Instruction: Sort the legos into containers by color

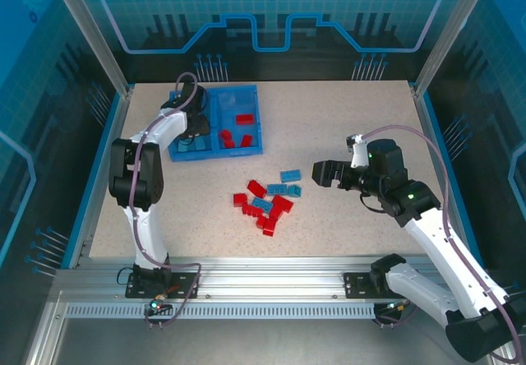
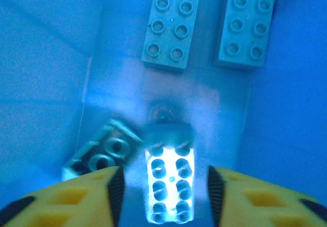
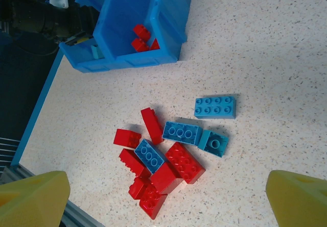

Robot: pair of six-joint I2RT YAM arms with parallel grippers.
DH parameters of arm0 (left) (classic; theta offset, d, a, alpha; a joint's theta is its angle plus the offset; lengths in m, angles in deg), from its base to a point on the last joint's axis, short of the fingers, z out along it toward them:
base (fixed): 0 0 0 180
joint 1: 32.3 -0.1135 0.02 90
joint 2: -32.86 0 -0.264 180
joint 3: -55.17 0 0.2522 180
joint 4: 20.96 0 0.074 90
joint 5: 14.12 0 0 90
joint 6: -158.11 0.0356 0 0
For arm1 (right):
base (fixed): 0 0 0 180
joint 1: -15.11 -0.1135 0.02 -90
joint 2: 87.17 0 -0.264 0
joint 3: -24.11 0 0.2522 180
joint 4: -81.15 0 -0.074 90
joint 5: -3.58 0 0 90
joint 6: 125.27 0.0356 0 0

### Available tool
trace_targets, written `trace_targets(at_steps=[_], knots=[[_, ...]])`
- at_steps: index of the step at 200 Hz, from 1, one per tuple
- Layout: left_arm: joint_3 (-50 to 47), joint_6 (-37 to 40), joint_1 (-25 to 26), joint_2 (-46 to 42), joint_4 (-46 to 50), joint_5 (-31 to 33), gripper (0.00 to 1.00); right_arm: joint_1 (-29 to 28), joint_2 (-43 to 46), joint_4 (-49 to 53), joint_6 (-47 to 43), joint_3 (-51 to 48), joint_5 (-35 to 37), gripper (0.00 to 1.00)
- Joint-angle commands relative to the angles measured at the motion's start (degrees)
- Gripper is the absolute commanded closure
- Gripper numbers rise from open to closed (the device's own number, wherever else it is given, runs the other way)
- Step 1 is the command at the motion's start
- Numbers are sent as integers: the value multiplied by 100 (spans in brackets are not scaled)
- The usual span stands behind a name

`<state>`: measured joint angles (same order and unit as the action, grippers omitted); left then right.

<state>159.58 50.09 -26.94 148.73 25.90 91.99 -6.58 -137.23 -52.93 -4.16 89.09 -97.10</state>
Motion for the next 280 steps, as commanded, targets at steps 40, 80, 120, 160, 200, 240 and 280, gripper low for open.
trace_targets(at_steps=[40,80,120,160,200,240,280], knots=[[-11,1,-36,-1078,76,-312,44,-132,-298,87,56,194,214,0],[-1146,221,246,-3123,-603,-1685,48,-339,-1160,290,50,410,441,0],[-2357,2137,1279,-5022,-819,-2539,46,-1328,-2596,494,-382,1159,893,4],[-4245,4064,1555,-6778,-1463,-4026,33,-2213,-4285,386,-1630,2158,1196,6],[-5017,5779,1599,-7644,-662,-4592,21,-2252,-5920,837,-2526,3482,1202,17],[-5254,6326,1599,-7598,-301,-4797,6,-2258,-7038,1164,-2804,4496,883,28],[-5422,6390,1599,-7562,-556,-4771,1,-2236,-7489,1240,-2811,4697,840,41]])
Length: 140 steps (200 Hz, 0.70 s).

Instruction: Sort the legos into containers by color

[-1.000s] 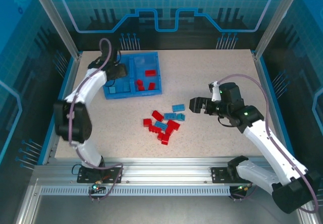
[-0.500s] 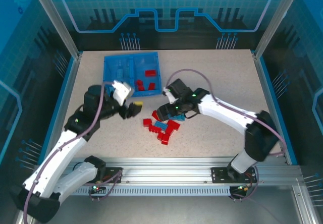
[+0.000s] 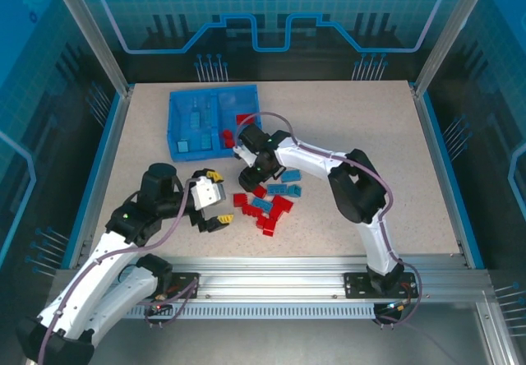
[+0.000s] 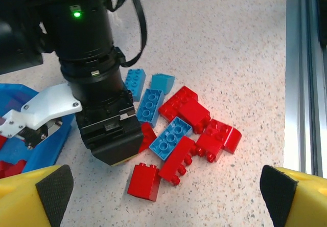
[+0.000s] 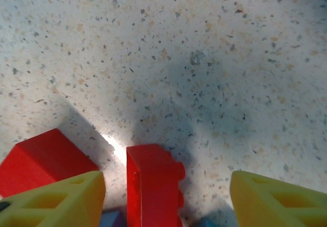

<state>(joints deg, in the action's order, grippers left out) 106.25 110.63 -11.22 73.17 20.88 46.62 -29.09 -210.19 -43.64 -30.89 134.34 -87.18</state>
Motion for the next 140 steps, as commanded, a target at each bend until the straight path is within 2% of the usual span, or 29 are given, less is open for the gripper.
trace_targets(at_steps=[1,30,70,88,104,140], knots=[[-91,336,28,-6,-59,-227,1,12,-199,311,-138,172,-153,41],[-183,337,27,-24,-195,-179,1,23,-317,345,-148,136,-171,54],[-259,362,27,6,-247,-135,1,38,-378,397,-196,216,-319,58],[-275,368,27,-12,-259,-51,1,50,-336,408,-173,275,-311,69],[-301,355,27,-26,-308,37,1,83,-106,360,-74,284,-296,77],[-426,-62,20,-119,-855,497,1,98,978,-69,227,244,29,77]])
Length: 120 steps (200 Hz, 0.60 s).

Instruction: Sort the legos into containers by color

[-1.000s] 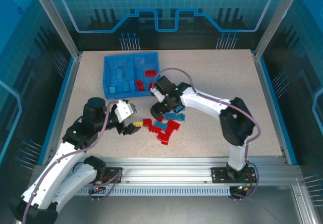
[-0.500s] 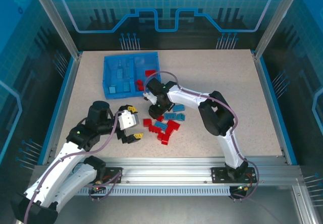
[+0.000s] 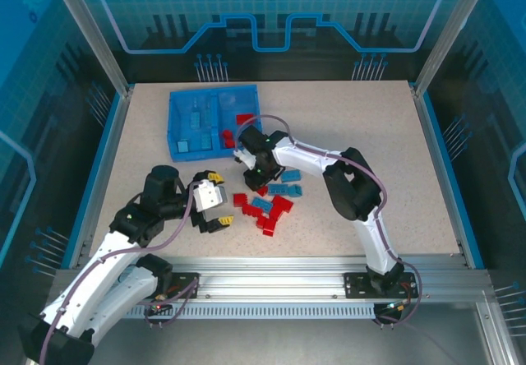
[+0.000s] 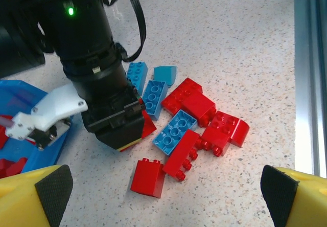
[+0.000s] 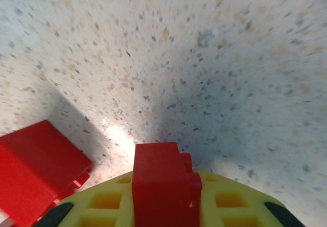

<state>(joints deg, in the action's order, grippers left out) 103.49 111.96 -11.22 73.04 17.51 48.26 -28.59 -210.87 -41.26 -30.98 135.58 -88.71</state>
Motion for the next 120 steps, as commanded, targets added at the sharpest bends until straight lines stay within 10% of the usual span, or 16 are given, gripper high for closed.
trace_targets(at_steps=[1,49,120], knots=[[-156,-225,19,-111,-545,348,1,51,1079,-328,246,114,197,77],[-14,-1212,-56,-88,-1100,1264,1,63,1393,-1300,468,559,1688,74],[-107,-1213,-139,-154,-1216,1439,1,116,-1466,-764,295,3799,2708,75]])
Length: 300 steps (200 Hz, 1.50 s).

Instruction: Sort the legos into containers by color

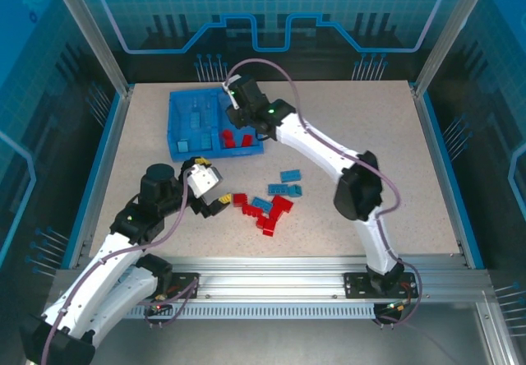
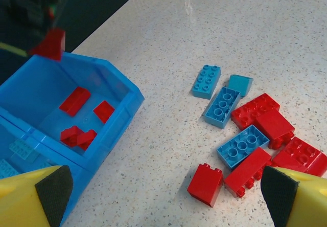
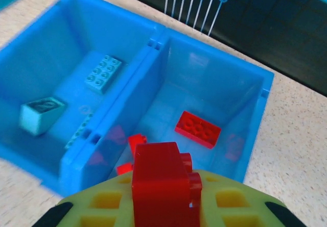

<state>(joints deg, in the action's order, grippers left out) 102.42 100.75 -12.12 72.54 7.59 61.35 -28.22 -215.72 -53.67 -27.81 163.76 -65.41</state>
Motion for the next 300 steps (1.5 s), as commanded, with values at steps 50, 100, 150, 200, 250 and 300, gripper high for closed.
trace_targets(at_steps=[50,100,150,200,250,300], knots=[[-120,-34,-85,-169,-326,185,1,136,-2545,1057,105,2959,50,69],[-159,-21,-111,-154,-340,195,1,170,-2348,1102,380,2962,-444,55],[159,-639,-120,8,-409,-11,1,252,-553,1476,712,1721,-851,57],[1686,-3021,690,1685,-257,58,2,892,3421,275,1175,-3020,-1334,39],[3961,-3364,1872,4618,1016,854,14,2661,6489,1065,2040,-5819,-1860,5],[5837,-3278,2278,7179,1903,1479,14,3172,7895,1770,2537,-6882,-2193,0]])
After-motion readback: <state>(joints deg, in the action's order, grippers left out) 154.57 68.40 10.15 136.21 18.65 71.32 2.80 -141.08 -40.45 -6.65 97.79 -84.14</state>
